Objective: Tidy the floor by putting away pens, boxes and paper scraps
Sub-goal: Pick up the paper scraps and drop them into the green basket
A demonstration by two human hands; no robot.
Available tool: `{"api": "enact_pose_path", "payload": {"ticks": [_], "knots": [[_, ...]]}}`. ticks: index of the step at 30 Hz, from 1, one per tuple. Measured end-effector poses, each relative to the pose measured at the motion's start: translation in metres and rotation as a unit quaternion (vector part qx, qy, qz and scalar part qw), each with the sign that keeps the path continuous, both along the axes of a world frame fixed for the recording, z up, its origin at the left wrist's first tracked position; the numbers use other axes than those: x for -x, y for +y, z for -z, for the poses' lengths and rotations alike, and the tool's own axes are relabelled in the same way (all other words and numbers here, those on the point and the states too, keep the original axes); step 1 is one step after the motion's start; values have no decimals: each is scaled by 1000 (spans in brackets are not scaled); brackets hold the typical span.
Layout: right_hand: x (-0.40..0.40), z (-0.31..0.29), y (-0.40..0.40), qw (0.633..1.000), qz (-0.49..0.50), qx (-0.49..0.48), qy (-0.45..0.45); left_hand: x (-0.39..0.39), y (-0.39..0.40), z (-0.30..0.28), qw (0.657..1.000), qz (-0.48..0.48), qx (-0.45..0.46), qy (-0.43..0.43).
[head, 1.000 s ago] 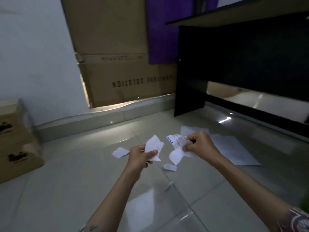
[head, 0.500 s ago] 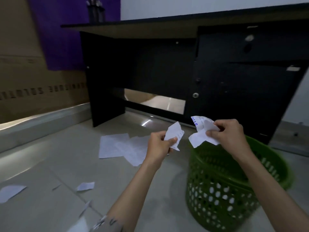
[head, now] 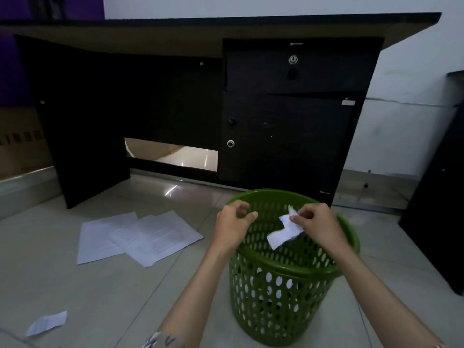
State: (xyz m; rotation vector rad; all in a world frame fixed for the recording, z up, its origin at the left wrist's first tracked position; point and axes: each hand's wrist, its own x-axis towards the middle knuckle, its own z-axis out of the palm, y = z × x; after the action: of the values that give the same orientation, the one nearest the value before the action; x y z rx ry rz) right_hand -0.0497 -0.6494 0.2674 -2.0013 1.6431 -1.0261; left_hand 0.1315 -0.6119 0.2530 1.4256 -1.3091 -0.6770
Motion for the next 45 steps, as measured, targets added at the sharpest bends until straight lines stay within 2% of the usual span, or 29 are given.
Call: {"api": "enact_pose_path", "payload": {"ticks": [5, 10, 15, 19, 24, 30, 39, 42, 45], "knots": [[-16, -2, -9, 999, 45, -10, 11, -25, 6, 6, 999, -26, 10, 17], [-54, -12, -3, 999, 28, 36, 2, -56, 17, 11, 998, -61, 16, 31], [-103, -23, 5, 991, -30, 98, -81, -94, 40, 14, 995, -97, 12, 35], [-165, -25, 24, 977, -125, 110, -136, -144, 72, 25, 988, -152, -3, 35], [-241, 3, 41, 958, -222, 54, -171, -201, 122, 50, 973, -223, -47, 33], [-312, 64, 61, 939, -298, -60, -161, -248, 184, 65, 945, -311, -97, 23], [-387, 165, 93, 903, -377, -188, -82, -296, 282, 72, 905, -395, -158, -2], [-404, 177, 97, 887, -415, -196, -45, -309, 305, 67, 884, -430, -181, 8], [-422, 174, 97, 874, -451, -181, -7, -325, 326, 59, 868, -452, -204, -24]]}}
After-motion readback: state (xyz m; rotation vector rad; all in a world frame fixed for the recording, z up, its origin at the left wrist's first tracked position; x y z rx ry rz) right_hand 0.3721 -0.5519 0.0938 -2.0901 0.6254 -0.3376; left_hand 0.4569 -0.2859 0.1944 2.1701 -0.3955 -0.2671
